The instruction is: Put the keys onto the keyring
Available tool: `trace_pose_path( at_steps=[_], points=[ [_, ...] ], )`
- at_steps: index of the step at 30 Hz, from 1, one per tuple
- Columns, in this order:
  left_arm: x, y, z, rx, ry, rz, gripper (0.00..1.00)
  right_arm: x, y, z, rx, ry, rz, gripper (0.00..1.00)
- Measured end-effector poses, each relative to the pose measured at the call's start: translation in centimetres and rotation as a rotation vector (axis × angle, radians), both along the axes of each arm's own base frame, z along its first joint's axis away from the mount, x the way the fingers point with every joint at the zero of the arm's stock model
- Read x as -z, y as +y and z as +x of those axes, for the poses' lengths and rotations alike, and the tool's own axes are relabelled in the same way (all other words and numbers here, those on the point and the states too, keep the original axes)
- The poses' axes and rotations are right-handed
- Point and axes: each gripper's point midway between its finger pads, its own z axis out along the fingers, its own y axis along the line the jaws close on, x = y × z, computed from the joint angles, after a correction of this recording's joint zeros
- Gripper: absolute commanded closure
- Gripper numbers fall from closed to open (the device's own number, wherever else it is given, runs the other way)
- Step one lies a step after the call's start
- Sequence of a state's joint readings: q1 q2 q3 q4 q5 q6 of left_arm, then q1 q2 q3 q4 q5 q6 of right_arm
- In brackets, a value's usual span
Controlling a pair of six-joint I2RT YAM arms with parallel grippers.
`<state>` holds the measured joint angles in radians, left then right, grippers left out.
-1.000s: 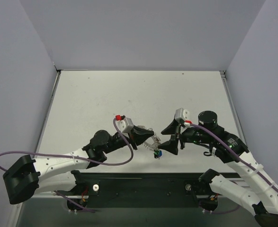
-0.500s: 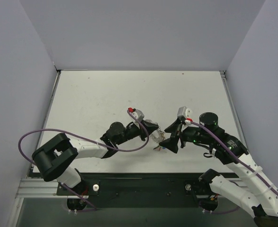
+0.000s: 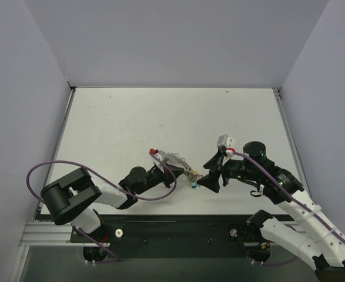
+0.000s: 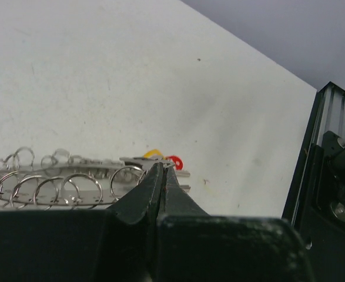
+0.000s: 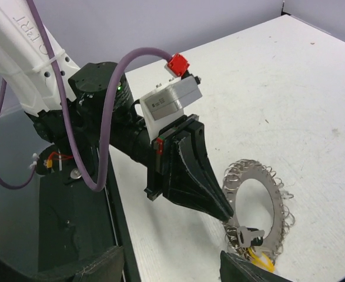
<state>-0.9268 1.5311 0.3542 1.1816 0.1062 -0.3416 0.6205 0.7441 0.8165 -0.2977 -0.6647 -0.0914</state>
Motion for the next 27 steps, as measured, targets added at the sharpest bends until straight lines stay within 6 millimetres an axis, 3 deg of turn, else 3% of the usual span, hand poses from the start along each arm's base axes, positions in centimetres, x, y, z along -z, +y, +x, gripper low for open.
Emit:
trace_pose_path(
  at_steps=[2,4,5,6,7,9,15,24,27],
  points=[
    [1.4,0.8,-0.8,-0.017,0.022,0.026,0.98,0.1,0.0,-0.1,-0.003,0.007,0.002,0.35],
    [2.2,1.3,-1.7,-0.03,0.032,0.046,0.86,0.2,0.1,-0.2,-0.005,0.013,0.004,0.35],
    [2.4,1.5,-2.1,-0.037,0.033,0.055,0.76,0.2,0.1,-0.2,-0.007,0.016,0.005,0.35],
    [2.1,1.7,-2.3,-0.044,0.028,0.058,0.59,0.2,0.1,-0.3,-0.009,0.019,0.006,0.35],
    [1.7,1.8,-2.5,-0.05,0.02,0.055,0.52,0.2,0.1,-0.3,-0.01,0.02,0.007,0.34],
    [0.2,2.1,-2.7,-0.07,0.002,0.034,0.16,0.2,0.2,-0.4,-0.014,0.023,0.01,0.34],
    [-3.7,4.3,-2.0,-0.171,-0.045,-0.015,0.14,0.1,0.3,-0.4,-0.019,0.027,0.023,0.29],
    [-6.6,7.2,-1.0,-0.277,-0.021,0.008,0.07,0.4,0.5,0.6,0.021,0.043,0.022,0.21],
    [-6.8,7.9,0.8,-0.299,0.04,0.036,0.07,1.2,0.3,1.9,0.079,0.063,0.001,0.18]
  ],
)
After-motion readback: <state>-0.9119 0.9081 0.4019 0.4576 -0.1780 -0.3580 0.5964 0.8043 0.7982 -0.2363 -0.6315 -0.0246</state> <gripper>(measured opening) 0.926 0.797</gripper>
